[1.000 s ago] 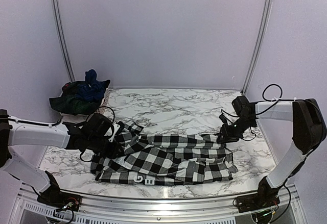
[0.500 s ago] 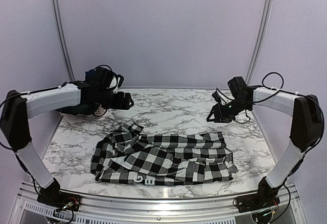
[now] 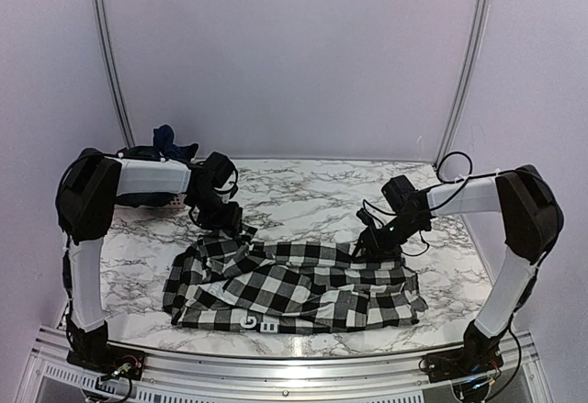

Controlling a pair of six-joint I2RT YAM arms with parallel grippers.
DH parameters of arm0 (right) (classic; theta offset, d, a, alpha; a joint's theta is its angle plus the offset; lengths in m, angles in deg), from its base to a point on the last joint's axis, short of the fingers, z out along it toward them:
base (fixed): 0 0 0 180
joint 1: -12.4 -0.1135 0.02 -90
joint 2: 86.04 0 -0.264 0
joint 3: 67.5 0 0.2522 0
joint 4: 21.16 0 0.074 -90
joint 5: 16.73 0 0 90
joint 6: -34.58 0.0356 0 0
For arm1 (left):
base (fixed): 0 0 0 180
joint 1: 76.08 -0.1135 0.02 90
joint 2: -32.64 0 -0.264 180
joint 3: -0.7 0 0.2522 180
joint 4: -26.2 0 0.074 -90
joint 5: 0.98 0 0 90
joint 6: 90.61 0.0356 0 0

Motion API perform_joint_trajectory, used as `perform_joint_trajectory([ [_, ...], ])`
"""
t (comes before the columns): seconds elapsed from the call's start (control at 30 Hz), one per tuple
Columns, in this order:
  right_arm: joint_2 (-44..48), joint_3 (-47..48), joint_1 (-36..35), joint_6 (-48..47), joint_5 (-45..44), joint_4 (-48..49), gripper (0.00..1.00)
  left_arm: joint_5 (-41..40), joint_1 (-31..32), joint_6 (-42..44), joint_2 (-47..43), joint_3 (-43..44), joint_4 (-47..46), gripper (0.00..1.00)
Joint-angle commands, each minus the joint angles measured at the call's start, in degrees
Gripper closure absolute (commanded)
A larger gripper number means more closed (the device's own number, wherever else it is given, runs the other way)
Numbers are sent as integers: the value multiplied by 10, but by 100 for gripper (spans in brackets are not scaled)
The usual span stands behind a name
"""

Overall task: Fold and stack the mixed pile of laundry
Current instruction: Fold the 1/3-folded shirt at the center of the board, then smooth out the rectangle-folded shirt at the center of the board.

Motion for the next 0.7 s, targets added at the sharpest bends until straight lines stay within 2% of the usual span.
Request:
perform_joint_trajectory([
  [0.0, -29, -29, -4, 35, -4, 59, 53, -27, -6, 9, 52, 42, 53, 46],
  [0.13, -68, -29, -4, 58, -8, 102, 53, -23, -35, 8, 101, 110, 56, 74],
  [0.27, -116, 22, -3, 63, -26, 94, 52, 3, -66, 23, 143, 219, 57, 97],
  [0.37, -122, 56, 7, 56, -37, 75, 52, 18, -77, 38, 139, 292, 57, 100],
  [0.47, -108, 77, 28, 45, -23, 61, 50, 48, -77, 59, 97, 318, 55, 100],
  [0.53, -87, 93, 33, 22, -9, 50, 49, 83, -76, 70, 53, 302, 47, 100],
  [0.67, -20, 119, 33, -27, 37, 49, 44, 112, -54, 100, -63, 216, 24, 100],
])
